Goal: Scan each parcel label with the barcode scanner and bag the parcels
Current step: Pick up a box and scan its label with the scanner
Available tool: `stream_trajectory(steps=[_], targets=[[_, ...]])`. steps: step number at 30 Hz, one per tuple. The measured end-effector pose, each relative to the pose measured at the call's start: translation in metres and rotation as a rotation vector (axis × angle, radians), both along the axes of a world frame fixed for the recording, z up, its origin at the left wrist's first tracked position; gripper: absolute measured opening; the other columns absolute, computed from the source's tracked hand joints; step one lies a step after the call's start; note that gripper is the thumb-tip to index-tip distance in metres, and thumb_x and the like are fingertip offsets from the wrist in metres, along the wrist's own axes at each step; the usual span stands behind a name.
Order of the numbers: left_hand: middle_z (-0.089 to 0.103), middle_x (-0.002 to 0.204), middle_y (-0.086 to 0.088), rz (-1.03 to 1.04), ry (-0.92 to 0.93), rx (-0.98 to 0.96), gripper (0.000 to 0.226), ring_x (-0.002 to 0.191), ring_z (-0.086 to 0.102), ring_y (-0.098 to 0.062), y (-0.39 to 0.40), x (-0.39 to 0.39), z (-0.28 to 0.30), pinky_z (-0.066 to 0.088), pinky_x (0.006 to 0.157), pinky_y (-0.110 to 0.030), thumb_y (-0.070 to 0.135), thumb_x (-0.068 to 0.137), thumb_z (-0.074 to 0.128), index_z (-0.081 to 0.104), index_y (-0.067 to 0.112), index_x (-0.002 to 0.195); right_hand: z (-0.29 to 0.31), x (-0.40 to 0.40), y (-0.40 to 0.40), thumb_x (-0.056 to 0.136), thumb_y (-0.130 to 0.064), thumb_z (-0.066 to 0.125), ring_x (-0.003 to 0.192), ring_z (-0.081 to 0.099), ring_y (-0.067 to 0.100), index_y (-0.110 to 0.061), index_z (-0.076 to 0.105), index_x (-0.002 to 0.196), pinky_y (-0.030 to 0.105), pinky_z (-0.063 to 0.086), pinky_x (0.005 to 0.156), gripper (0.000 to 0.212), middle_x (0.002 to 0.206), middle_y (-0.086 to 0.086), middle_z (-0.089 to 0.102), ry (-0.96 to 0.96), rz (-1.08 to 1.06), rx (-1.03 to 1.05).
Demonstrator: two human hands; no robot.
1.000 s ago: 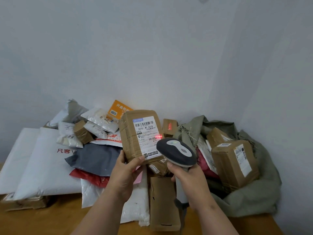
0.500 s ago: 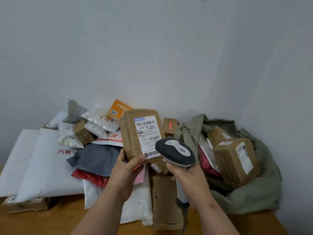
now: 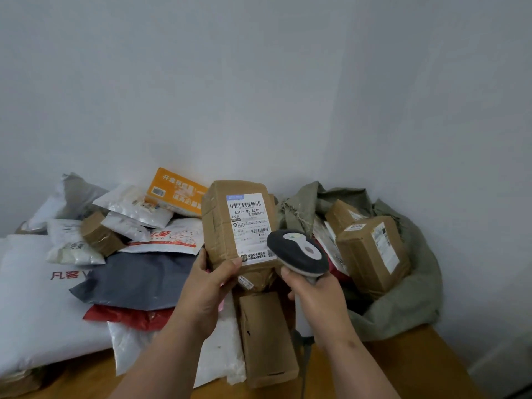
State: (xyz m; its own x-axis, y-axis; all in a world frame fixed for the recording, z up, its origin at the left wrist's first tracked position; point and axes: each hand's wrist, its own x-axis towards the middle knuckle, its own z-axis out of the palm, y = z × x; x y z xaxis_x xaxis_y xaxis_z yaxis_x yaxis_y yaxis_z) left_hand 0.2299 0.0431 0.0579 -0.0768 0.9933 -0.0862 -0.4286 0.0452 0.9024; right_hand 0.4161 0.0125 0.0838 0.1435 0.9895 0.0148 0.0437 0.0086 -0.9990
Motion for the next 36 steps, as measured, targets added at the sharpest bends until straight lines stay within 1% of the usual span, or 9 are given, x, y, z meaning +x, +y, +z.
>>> stream_trajectory(steps=[9, 14, 16, 19, 23, 26, 30, 32, 36], targets=[[0.059, 0.129, 0.007, -0.145, 0.245, -0.126, 0.12, 0.107, 0.065, -0.018, 0.054, 0.082, 0.021, 0.055, 0.066, -0.027, 0.064, 0.043, 0.086, 0.032, 0.044, 0.148, -0.01, 0.071, 0.026, 0.084, -0.031, 0.079, 0.075, 0.068, 0.004, -0.036, 0.065, 0.097, 0.024, 0.047, 0.065, 0.02, 0.077, -0.018, 0.073, 0.139, -0.183, -0.041], [0.055, 0.13, 0.006, 0.015, 0.421, -0.105, 0.093, 0.115, 0.058, -0.019, 0.116, 0.143, 0.028, 0.051, 0.099, -0.041, 0.053, 0.07, 0.082, 0.036, 0.032, 0.148, -0.008, 0.118, 0.068, 0.083, -0.032, 0.079, 0.09, 0.067, 0.007, -0.036, 0.07, 0.104, 0.031, 0.052, 0.079, 0.023, 0.089, -0.017, 0.075, 0.136, -0.229, 0.004], [0.05, 0.139, 0.0, 0.07, 0.506, -0.101, 0.09, 0.119, 0.055, -0.022, 0.144, 0.166, 0.028, 0.05, 0.101, -0.043, 0.057, 0.071, 0.081, 0.039, 0.029, 0.146, -0.007, 0.136, 0.089, 0.084, -0.031, 0.079, 0.095, 0.066, 0.008, -0.041, 0.069, 0.102, 0.033, 0.053, 0.085, 0.023, 0.098, -0.015, 0.075, 0.137, -0.243, 0.013], [0.047, 0.141, -0.002, 0.121, 0.539, -0.121, 0.096, 0.118, 0.053, -0.021, 0.182, 0.196, 0.022, 0.05, 0.099, -0.042, 0.064, 0.068, 0.078, 0.039, 0.024, 0.146, -0.007, 0.158, 0.121, 0.085, -0.026, 0.078, 0.076, 0.068, -0.001, -0.045, 0.068, 0.083, 0.029, 0.049, 0.07, 0.021, 0.081, -0.022, 0.074, 0.143, -0.225, 0.024], [0.048, 0.139, -0.004, -0.025, 0.555, -0.313, 0.092, 0.119, 0.053, -0.027, 0.211, 0.213, 0.003, 0.048, 0.101, -0.051, 0.071, 0.073, 0.069, 0.038, 0.024, 0.146, -0.016, 0.175, 0.153, 0.085, -0.025, 0.078, 0.079, 0.065, -0.011, -0.055, 0.068, 0.081, 0.023, 0.045, 0.07, 0.031, 0.084, -0.036, 0.069, 0.153, -0.183, 0.023], [0.048, 0.141, -0.01, -0.032, 0.727, -0.296, 0.075, 0.119, 0.055, -0.03, 0.225, 0.211, -0.016, 0.047, 0.102, -0.05, 0.073, 0.08, 0.059, 0.05, 0.024, 0.136, -0.023, 0.178, 0.172, 0.083, -0.032, 0.079, 0.092, 0.06, -0.01, -0.076, 0.06, 0.078, 0.019, 0.042, 0.076, 0.048, 0.091, -0.044, 0.065, 0.162, -0.129, -0.004], [0.053, 0.142, -0.001, 0.017, 1.198, -0.251, 0.06, 0.128, 0.051, -0.027, 0.239, 0.201, -0.023, 0.02, 0.116, -0.065, 0.072, 0.088, 0.037, 0.061, 0.032, 0.126, -0.038, 0.179, 0.191, 0.081, -0.039, 0.08, 0.098, 0.061, -0.006, -0.063, 0.067, 0.086, 0.026, 0.046, 0.085, 0.028, 0.094, -0.038, 0.068, 0.191, -0.102, -0.056], [0.037, 0.156, 0.002, -0.036, 1.438, -0.269, 0.053, 0.146, 0.029, -0.028, 0.248, 0.193, -0.024, -0.005, 0.117, -0.066, 0.061, 0.097, 0.03, 0.063, 0.033, 0.128, -0.039, 0.178, 0.196, 0.082, -0.038, 0.08, 0.096, 0.064, -0.003, -0.057, 0.068, 0.087, 0.028, 0.048, 0.084, 0.023, 0.093, -0.035, 0.07, 0.182, -0.088, -0.089], [-0.005, 0.167, 0.005, -0.14, 1.719, -0.386, 0.045, 0.151, -0.012, -0.03, 0.254, 0.169, -0.028, -0.006, 0.115, -0.063, 0.052, 0.099, 0.032, 0.061, 0.035, 0.129, -0.037, 0.175, 0.201, 0.085, -0.034, 0.077, 0.078, 0.065, -0.013, -0.068, 0.067, 0.078, 0.025, 0.045, 0.071, 0.036, 0.08, -0.03, 0.071, 0.144, -0.031, -0.086]])
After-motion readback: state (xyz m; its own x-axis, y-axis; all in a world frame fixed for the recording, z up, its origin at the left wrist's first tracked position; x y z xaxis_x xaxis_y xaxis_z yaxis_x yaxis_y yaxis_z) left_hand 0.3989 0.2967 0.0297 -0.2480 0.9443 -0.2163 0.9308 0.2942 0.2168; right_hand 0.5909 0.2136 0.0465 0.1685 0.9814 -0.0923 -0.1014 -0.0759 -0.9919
